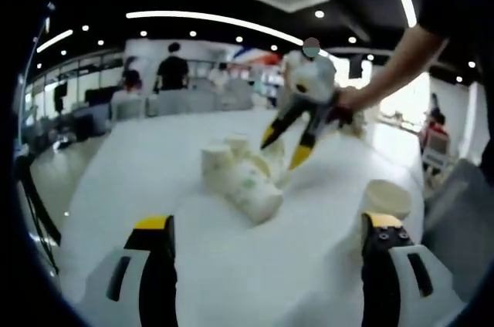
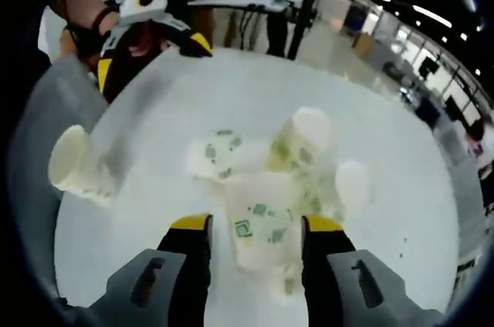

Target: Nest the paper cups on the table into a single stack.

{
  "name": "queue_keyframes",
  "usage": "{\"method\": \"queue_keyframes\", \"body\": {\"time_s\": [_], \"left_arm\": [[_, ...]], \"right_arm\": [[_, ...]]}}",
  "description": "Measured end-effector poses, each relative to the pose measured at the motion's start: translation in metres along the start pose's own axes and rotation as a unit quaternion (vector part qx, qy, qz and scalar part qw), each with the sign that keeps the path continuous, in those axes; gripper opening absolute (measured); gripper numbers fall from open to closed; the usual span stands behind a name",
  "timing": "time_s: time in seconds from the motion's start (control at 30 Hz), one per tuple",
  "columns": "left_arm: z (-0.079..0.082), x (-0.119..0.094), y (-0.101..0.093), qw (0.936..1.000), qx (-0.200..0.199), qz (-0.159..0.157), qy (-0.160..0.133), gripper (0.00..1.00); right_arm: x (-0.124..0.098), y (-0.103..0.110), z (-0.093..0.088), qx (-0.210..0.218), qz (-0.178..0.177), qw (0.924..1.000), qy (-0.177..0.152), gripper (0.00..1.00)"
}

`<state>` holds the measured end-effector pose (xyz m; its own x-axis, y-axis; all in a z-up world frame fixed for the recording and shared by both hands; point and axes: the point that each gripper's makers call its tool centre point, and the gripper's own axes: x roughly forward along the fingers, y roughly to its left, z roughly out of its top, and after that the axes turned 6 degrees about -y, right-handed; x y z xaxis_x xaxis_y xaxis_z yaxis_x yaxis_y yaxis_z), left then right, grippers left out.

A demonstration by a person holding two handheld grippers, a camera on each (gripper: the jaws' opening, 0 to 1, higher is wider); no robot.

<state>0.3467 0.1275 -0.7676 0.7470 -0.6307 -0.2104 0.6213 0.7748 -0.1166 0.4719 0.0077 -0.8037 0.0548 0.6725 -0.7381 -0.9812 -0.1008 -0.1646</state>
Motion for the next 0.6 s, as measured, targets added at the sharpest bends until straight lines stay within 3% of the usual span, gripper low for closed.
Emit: {"method": "queue_keyframes", "body": {"time_s": [0.6], "left_arm": [[0.0,0.001,0.0,0.9998,-0.02,0.009,-0.002,0.98]], "right_arm": [[0.014,-0.002,0.01,-0.026,0.021,0.9993,0.019,0.42]]}}
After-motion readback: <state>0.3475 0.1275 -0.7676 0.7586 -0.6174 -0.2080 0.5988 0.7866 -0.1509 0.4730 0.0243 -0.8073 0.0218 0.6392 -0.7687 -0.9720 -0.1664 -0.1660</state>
